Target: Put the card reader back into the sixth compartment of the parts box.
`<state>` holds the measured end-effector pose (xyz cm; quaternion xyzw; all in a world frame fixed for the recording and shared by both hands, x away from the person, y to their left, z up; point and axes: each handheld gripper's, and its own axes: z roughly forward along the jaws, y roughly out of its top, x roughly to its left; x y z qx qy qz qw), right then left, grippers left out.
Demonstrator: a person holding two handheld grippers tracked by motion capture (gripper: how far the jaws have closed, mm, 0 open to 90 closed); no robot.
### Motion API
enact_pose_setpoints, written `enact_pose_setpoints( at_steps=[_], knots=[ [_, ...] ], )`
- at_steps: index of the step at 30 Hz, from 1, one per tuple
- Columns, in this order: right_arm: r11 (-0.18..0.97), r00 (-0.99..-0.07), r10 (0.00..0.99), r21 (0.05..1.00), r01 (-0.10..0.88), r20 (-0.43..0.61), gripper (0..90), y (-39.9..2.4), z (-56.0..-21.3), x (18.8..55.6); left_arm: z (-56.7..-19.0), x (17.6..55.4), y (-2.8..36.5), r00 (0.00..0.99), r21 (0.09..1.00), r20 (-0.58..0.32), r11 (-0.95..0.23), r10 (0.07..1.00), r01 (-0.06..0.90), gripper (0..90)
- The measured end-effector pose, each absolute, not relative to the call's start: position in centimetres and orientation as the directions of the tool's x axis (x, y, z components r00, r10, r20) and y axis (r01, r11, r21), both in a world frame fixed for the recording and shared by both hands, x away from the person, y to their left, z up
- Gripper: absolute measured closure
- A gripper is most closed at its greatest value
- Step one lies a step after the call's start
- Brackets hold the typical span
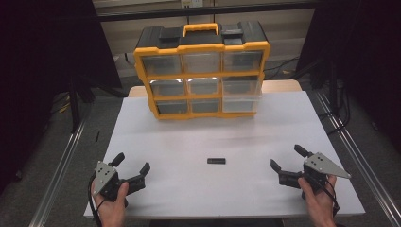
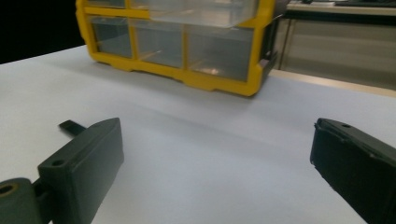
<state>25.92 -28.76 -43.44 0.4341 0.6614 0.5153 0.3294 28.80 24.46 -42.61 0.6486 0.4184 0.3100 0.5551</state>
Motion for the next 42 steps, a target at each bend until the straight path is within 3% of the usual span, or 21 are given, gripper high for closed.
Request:
enact_pose_setpoints(
  at_steps=[14,20,42],
  knots=[
    [0.13,-0.501,0.865,0.959,0.252,0.014,2.8,-27.2,-43.4,26.8,-42.8,28.7,24.2,0.476,0.976,-0.059,-0.049,0.877,0.21,2.6],
    [0.092,-0.517,0.854,0.959,0.267,0.061,2.7,-26.9,-42.7,27.6,-42.8,28.7,24.2,0.483,0.977,-0.063,-0.046,0.874,0.21,3.2],
    [0.172,-0.651,0.755,0.931,0.32,0.084,1.0,-23.4,-41.9,30.1,-42.8,28.8,23.9,0.492,0.975,-0.057,-0.058,0.869,0.216,3.2]
  ],
)
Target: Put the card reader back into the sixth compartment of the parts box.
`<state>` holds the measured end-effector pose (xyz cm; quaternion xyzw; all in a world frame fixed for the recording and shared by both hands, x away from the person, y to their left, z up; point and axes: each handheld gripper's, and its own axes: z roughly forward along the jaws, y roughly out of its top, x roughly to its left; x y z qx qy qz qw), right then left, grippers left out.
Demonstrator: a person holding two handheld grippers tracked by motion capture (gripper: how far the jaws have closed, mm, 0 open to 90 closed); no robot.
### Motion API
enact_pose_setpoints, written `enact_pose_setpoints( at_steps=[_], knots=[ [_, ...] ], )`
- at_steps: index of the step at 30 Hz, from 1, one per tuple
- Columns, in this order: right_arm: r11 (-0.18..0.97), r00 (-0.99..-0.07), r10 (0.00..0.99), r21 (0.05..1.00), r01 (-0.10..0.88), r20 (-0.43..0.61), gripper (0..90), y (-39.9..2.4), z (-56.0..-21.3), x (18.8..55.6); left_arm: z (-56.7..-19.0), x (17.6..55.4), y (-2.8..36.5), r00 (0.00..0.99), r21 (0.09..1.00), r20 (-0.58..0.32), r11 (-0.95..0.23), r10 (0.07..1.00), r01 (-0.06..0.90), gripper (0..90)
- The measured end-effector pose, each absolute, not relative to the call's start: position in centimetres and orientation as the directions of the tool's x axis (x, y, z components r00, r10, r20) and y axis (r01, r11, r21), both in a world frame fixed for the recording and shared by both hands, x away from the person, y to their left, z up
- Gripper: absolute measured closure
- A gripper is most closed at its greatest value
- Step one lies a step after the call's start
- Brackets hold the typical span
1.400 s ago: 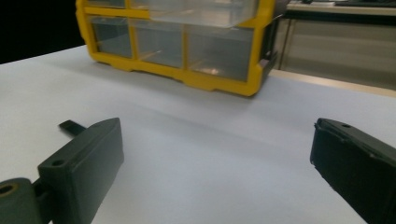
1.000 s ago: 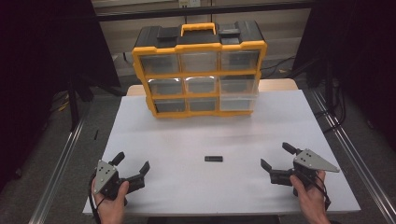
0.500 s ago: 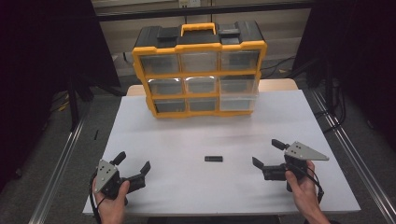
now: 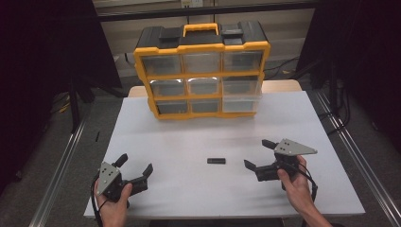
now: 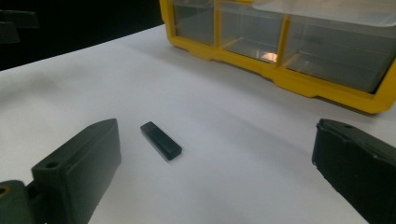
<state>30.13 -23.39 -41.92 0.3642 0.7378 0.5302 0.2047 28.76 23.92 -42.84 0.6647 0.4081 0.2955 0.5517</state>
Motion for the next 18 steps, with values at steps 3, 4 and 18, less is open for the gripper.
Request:
enact_pose_setpoints(
  at_steps=[3,4,18],
  knots=[
    [0.187,-0.666,0.742,0.928,0.324,0.083,0.9,-22.9,-41.8,30.4,-42.8,28.7,23.9,0.493,0.975,-0.055,-0.06,0.868,0.214,3.2],
    [0.192,-0.667,0.74,0.924,0.33,0.084,0.9,-22.8,-41.8,30.4,-42.8,28.7,23.9,0.49,0.976,-0.058,-0.054,0.87,0.211,3.2],
    [0.293,-0.724,0.684,0.875,0.386,0.09,1.6,-20.9,-41.6,31.5,-42.7,28.6,23.9,0.494,0.977,-0.047,-0.064,0.868,0.204,3.2]
  ],
)
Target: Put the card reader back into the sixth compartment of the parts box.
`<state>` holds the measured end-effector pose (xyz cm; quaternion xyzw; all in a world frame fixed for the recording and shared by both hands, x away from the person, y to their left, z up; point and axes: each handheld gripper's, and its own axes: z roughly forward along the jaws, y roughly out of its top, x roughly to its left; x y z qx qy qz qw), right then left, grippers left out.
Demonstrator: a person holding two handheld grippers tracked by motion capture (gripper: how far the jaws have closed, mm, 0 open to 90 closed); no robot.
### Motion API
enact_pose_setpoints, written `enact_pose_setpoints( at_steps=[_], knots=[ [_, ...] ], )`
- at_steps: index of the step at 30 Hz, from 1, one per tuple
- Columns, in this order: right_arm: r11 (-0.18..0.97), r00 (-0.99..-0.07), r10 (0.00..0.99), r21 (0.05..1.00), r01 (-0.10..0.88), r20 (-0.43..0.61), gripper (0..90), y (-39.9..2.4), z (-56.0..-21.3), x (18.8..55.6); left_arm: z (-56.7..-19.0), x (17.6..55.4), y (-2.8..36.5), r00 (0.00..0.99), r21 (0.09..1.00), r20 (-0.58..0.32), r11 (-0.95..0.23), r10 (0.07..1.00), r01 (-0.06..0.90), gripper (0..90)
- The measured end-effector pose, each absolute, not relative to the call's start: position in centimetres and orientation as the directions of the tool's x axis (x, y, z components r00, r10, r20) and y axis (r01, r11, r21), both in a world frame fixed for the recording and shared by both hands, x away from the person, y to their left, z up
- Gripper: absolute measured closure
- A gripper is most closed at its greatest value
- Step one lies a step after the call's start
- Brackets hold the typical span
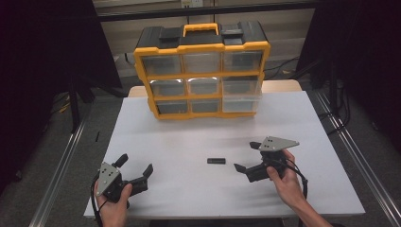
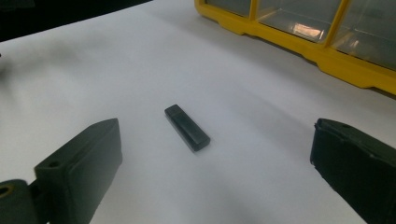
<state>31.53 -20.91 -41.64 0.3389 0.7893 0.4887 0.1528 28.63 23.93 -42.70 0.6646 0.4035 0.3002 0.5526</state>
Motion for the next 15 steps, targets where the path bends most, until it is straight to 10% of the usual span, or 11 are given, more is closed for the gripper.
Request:
enact_pose_setpoints(
  at_steps=[15],
  knots=[
    [0.39,-0.776,0.623,0.82,0.418,0.099,2.7,-18.7,-41.9,33.7,-42.7,28.8,23.7,0.501,0.978,-0.056,-0.054,0.864,0.203,3.1]
  ],
)
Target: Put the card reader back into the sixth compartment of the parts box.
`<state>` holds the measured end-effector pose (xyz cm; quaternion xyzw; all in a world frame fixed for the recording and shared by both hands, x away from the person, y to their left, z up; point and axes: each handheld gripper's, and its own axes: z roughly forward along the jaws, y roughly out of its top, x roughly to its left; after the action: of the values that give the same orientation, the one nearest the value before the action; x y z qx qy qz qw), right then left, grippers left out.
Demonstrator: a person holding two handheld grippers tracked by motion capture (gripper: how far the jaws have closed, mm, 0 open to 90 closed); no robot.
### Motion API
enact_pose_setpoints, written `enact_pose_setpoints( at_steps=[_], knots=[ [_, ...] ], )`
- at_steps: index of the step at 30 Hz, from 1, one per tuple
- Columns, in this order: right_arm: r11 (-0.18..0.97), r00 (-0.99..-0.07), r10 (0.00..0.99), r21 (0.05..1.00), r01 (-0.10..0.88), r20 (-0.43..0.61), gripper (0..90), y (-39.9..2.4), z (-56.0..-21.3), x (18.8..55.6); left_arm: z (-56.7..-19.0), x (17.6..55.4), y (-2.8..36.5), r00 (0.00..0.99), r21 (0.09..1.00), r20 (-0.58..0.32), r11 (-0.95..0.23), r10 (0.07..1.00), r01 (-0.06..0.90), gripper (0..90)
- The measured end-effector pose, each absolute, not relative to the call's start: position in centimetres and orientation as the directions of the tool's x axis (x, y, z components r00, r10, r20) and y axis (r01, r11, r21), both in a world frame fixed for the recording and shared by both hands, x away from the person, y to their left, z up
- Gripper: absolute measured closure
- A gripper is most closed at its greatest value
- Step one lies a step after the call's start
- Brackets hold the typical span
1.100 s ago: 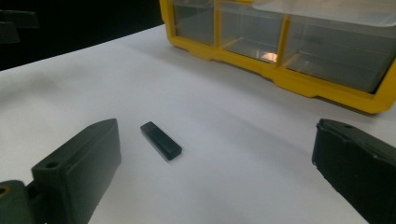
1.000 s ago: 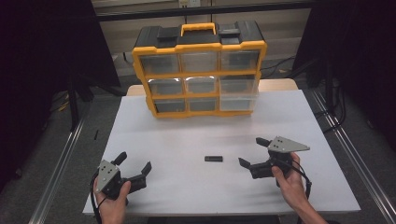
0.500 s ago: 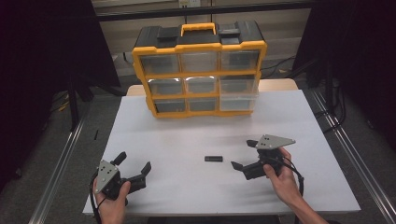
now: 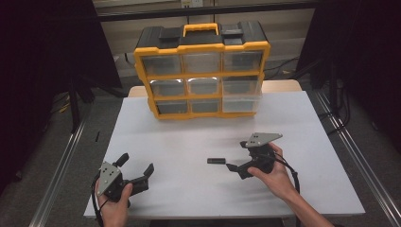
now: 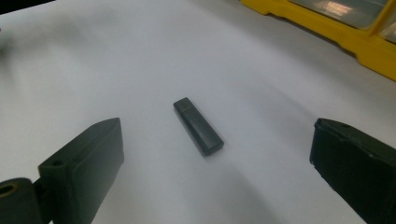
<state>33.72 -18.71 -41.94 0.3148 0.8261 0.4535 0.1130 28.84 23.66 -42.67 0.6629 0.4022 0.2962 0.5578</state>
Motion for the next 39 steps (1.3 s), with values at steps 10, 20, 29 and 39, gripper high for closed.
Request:
enact_pose_setpoints(
  at_steps=[10,20,29,39],
  knots=[
    [0.447,-0.81,0.576,0.786,0.427,0.113,2.3,-17.2,-41.5,35.2,-42.7,29.0,23.7,0.5,0.977,-0.057,-0.055,0.864,0.208,3.0],
    [0.538,-0.836,0.536,0.715,0.446,0.118,6.0,-15.4,-41.4,37.1,-42.7,29.0,23.8,0.504,0.976,-0.07,-0.044,0.861,0.211,3.0],
    [0.619,-0.851,0.51,0.635,0.463,0.124,13.7,-14.1,-41.5,38.7,-42.7,29.1,23.8,0.504,0.975,-0.07,-0.047,0.861,0.216,3.1],
    [0.727,-0.88,0.457,0.516,0.453,0.129,24.3,-12.6,-42.1,40.1,-42.8,29.1,23.8,0.507,0.975,-0.067,-0.053,0.859,0.217,3.1]
  ],
)
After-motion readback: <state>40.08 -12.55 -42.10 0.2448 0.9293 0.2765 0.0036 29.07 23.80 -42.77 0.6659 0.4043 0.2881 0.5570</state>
